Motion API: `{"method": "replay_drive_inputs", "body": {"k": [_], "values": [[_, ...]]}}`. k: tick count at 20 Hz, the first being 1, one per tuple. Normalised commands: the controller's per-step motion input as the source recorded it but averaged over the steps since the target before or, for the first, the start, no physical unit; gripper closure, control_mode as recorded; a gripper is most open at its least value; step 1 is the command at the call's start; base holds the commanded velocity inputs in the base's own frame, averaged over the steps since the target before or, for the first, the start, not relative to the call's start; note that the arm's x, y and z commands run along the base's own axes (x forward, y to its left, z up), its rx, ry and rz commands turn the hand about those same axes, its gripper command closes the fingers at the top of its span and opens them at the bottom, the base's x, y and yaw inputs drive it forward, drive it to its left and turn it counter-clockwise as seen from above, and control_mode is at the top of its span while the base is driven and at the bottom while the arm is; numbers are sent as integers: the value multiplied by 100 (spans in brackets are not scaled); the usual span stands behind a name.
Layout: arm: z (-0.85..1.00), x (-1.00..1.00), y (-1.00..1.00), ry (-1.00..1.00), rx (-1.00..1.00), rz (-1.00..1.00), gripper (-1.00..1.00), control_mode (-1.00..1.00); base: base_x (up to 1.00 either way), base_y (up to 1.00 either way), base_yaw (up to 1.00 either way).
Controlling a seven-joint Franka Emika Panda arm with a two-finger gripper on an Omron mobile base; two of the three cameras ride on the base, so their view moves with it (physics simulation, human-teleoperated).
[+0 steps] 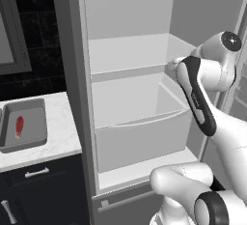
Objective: Place one bell pepper and one steak in each tupperware on the nearby counter, to pack two identical lunches.
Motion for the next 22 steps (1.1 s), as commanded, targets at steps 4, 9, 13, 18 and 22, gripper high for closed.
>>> {"method": "replay_drive_inputs", "body": {"k": [4, 9, 13, 18, 22], "values": [[-46, -100, 34, 0, -8, 7, 100, -100, 0, 0, 0], [-60, -100, 36, 0, -12, 6, 100, -100, 0, 0, 0], [-69, -99, 39, 0, -16, 2, 100, -100, 0, 0, 0], [-28, -40, 13, 0, -6, 1, 100, 100, -60, 12, 3], [0, 0, 0, 0, 0, 0, 100, 100, -100, 30, 8]]}}
